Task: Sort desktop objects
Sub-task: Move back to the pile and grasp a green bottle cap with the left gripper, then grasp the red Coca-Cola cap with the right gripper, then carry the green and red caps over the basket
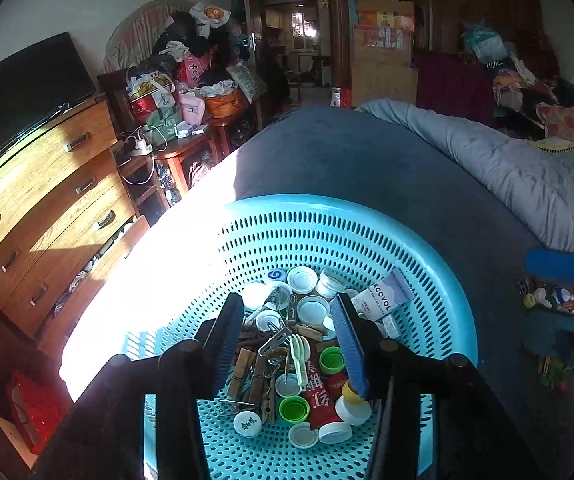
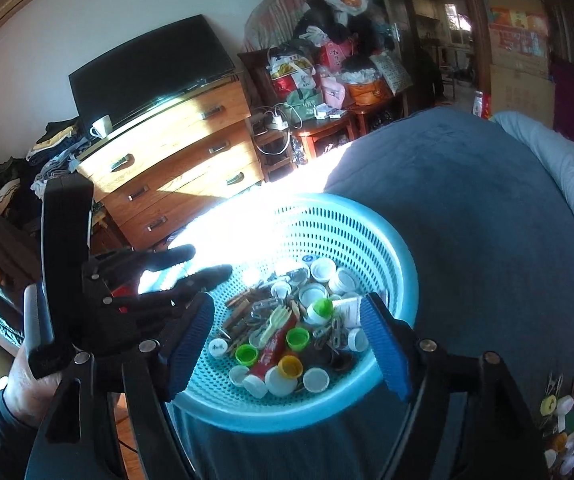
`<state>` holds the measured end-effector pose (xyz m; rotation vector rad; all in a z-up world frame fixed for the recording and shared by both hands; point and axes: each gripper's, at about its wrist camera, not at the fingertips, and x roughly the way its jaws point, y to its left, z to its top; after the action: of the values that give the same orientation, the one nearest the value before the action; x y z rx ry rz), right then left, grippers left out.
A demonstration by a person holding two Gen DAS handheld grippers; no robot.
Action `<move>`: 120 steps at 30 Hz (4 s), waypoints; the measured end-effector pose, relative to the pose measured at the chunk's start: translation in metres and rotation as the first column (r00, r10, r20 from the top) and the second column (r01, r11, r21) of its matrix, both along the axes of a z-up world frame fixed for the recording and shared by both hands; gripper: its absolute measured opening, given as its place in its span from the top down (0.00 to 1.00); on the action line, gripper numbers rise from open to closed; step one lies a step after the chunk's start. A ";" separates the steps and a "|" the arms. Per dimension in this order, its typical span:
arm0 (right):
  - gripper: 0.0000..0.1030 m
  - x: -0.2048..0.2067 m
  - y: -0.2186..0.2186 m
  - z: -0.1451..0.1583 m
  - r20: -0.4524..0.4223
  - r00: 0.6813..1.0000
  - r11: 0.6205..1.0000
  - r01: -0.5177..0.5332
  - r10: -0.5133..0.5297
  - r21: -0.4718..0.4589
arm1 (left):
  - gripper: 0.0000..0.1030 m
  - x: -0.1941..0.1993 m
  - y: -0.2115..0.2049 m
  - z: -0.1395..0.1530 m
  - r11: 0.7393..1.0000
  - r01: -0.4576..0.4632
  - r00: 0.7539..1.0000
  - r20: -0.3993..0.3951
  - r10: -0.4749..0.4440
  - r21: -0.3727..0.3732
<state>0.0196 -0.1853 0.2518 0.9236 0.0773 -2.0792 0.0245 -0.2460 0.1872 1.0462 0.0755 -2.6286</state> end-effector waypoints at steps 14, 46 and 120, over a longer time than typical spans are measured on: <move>0.20 0.066 0.213 -0.150 0.267 0.893 0.932 0.357 -0.362 0.068 | 0.35 0.020 0.189 -0.027 0.923 0.384 0.923 0.035 -0.384 -0.024; 0.13 0.124 0.370 -0.212 0.218 0.840 0.859 0.512 -0.497 -0.015 | 0.34 -0.091 0.297 -0.159 0.869 0.457 0.866 0.129 -0.484 0.192; 0.71 0.067 0.325 -0.174 0.109 0.876 0.883 0.465 -0.469 0.066 | 0.71 0.013 0.306 -0.093 0.831 0.557 0.829 0.062 -0.556 0.008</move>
<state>0.0865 0.1392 0.0775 1.1807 -0.1932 -2.4613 0.0373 0.0598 0.0946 1.3056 -0.3077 -3.0959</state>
